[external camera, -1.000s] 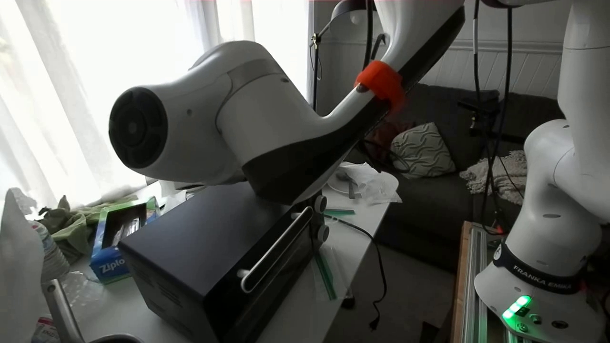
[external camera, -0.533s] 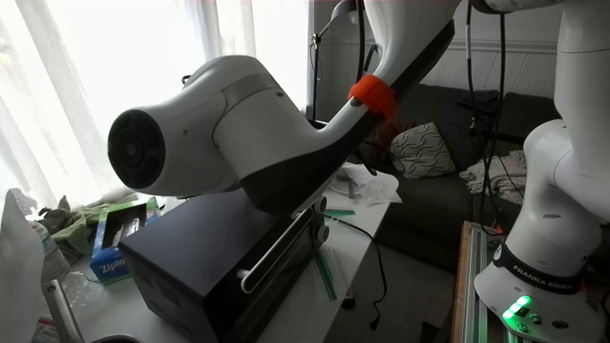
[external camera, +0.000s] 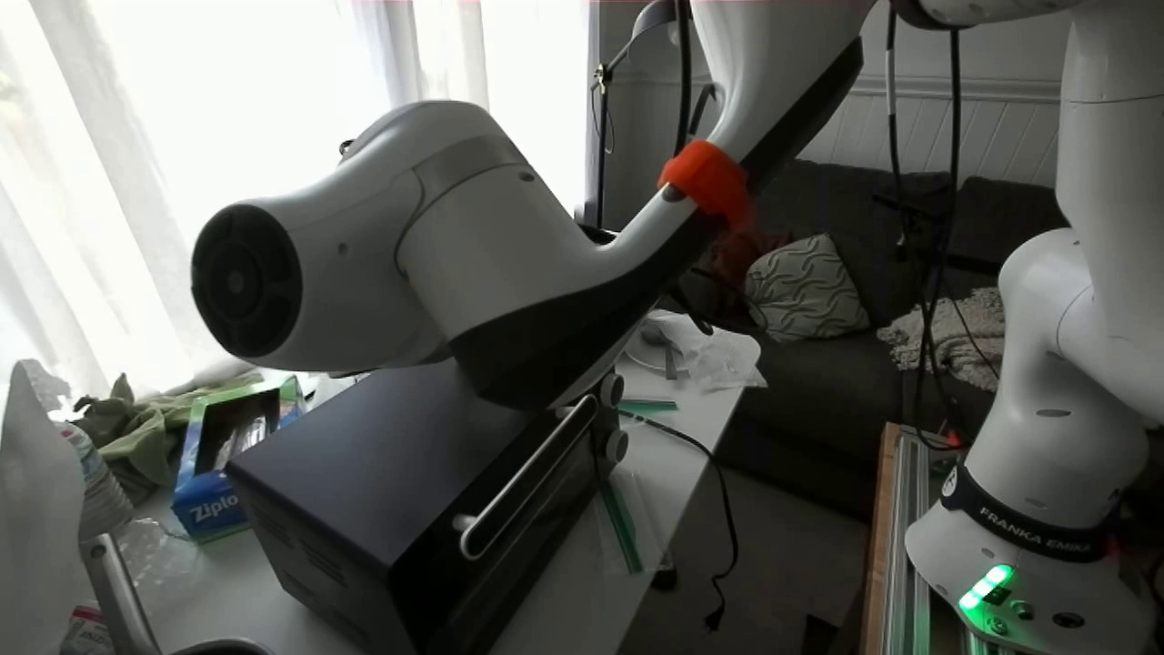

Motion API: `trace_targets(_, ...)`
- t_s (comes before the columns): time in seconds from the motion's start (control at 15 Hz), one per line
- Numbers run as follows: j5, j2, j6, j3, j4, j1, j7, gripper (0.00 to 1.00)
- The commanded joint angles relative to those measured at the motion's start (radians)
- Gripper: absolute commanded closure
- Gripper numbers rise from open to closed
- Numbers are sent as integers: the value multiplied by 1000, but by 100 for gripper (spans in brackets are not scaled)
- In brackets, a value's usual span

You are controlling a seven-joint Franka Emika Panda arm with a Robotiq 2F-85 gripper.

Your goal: Pick up the toy monster truck and put it the right way up on the oven

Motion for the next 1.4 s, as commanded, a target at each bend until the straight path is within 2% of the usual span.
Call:
trace_targets(0.0,4,-24,-16,-4,25,2,-18,0)
trace_targets(0.47,90,-145,18,-6,26,-42,-9,0)
trace_targets(0.87,316,-237,106,-26,31,-88,68,0)
trace_targets(1.33,553,-301,194,-69,24,-110,218,0)
